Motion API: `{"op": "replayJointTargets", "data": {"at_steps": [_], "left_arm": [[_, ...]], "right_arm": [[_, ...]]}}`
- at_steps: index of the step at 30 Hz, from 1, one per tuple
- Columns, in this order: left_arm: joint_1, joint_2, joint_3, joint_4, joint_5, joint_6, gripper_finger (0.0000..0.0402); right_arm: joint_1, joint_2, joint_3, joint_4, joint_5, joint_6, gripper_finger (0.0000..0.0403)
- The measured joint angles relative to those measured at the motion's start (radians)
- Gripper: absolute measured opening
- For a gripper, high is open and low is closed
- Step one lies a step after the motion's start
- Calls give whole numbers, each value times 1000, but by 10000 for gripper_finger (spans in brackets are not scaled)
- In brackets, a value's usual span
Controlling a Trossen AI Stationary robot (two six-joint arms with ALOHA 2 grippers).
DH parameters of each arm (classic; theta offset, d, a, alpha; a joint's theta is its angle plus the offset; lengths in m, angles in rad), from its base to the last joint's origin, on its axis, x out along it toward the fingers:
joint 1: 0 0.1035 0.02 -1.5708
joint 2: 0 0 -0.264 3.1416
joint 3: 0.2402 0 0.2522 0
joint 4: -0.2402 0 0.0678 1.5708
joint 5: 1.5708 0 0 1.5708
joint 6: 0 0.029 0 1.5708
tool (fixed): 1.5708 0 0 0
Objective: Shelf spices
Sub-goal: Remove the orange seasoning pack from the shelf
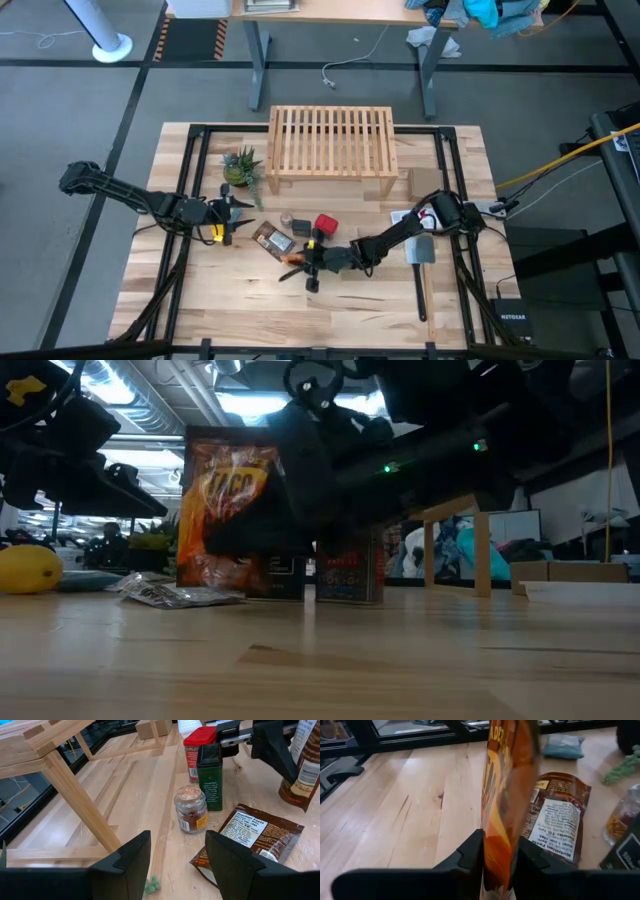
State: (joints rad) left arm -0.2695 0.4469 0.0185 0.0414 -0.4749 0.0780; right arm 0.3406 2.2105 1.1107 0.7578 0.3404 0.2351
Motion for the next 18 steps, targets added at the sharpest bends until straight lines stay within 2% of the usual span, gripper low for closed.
{"op": "replayJointTargets", "data": {"at_steps": [7, 18], "left_arm": [[0, 0, 0, 0, 0, 0, 182], [0, 0, 0, 0, 0, 0, 182]], "right_arm": [[7, 0, 0, -56, -27, 66, 81], [46, 0, 0, -81, 7, 81, 81]]}}
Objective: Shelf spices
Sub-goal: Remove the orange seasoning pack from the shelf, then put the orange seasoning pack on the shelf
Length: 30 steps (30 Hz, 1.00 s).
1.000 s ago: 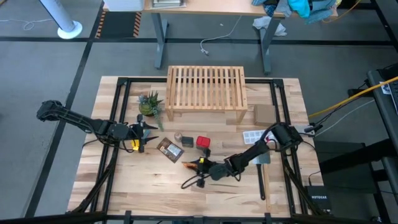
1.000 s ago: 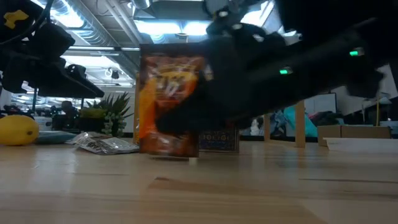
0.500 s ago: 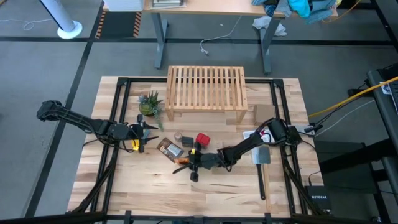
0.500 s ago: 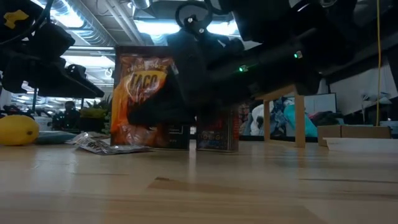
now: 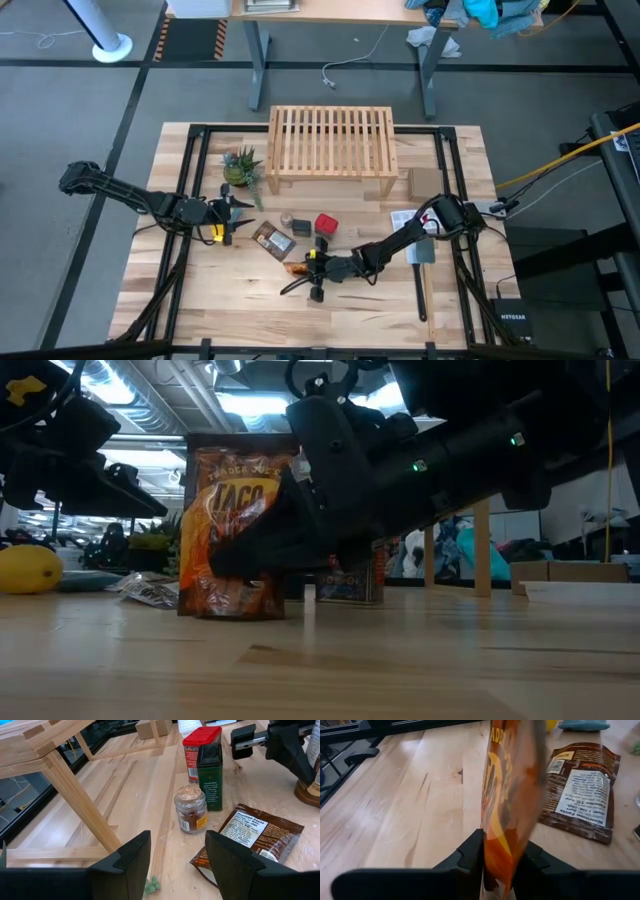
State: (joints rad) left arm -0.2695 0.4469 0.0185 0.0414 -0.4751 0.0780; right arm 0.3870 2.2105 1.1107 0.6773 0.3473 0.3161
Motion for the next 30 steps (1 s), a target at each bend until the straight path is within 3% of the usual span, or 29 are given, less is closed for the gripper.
{"op": "replayJointTargets", "data": {"at_steps": [7, 22, 26, 30], "left_arm": [[0, 0, 0, 0, 0, 0, 182], [0, 0, 0, 0, 0, 0, 182], [0, 0, 0, 0, 0, 0, 182], [0, 0, 0, 0, 0, 0, 182]], "right_arm": [[-1, 0, 0, -6, -35, 1, 102], [-1, 0, 0, -19, -27, 19, 361], [-6, -9, -1, -47, -27, 12, 394], [-11, -52, -2, -102, -43, 6, 395]]}}
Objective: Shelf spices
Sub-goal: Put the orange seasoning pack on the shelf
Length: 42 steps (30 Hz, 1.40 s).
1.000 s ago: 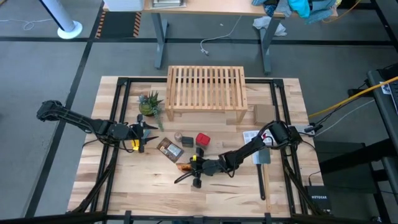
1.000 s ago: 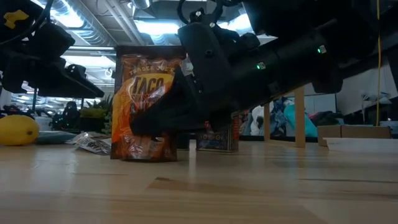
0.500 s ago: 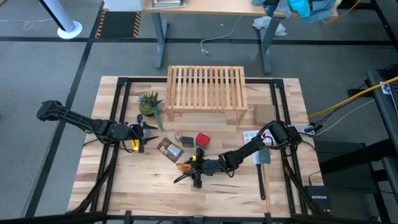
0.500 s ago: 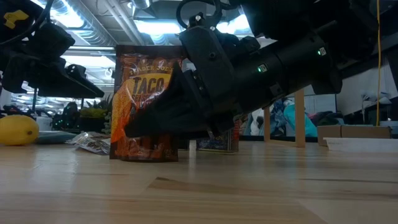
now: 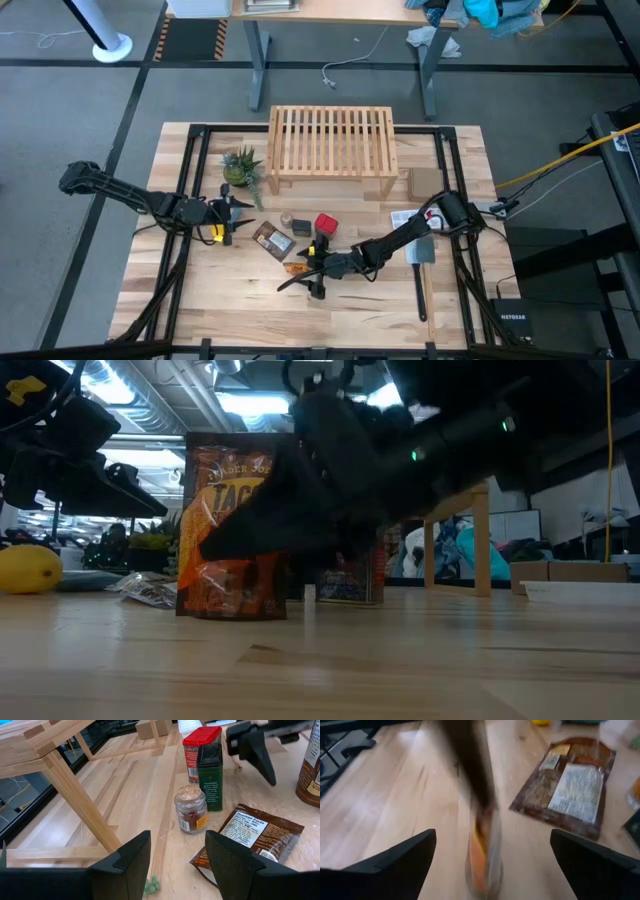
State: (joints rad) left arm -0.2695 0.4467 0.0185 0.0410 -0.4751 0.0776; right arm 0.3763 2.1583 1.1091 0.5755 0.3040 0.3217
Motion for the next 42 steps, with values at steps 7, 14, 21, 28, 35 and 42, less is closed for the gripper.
{"op": "replayJointTargets", "data": {"at_steps": [7, 14, 21, 28, 35, 42], "left_arm": [[0, 0, 0, 0, 0, 0, 182], [0, 0, 0, 0, 0, 0, 182], [0, 0, 0, 0, 0, 0, 182], [0, 0, 0, 0, 0, 0, 182], [0, 0, 0, 0, 0, 0, 182], [0, 0, 0, 0, 0, 0, 182]], "right_arm": [[3, -122, 0, -197, 0, -49, 378], [4, -278, 0, -366, 36, -147, 367], [4, -530, -99, -468, 175, -216, 367], [4, -891, -365, -453, 169, -215, 367], [4, -1102, -742, -19, -20, -196, 367], [4, -1071, -910, 241, -53, -168, 367]]}}
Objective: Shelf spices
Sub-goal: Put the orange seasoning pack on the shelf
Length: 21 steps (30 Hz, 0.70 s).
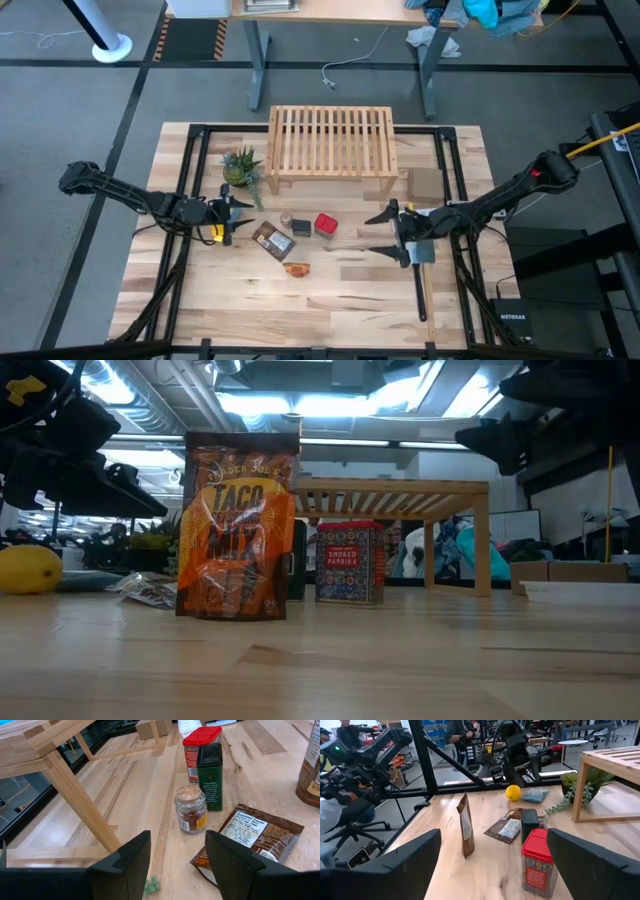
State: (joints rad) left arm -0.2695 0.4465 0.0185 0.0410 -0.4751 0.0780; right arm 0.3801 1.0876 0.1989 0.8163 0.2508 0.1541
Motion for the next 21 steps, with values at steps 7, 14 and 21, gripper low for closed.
{"op": "replayJointTargets", "data": {"at_steps": [7, 14, 21], "left_arm": [[0, 0, 0, 0, 0, 0, 182], [0, 0, 0, 0, 0, 0, 182], [0, 0, 0, 0, 0, 0, 182]], "right_arm": [[0, 10, 2, -16, -1, -2, 367], [0, 11, 2, -50, -2, 0, 367], [0, 11, 2, -50, -3, 1, 367]]}}
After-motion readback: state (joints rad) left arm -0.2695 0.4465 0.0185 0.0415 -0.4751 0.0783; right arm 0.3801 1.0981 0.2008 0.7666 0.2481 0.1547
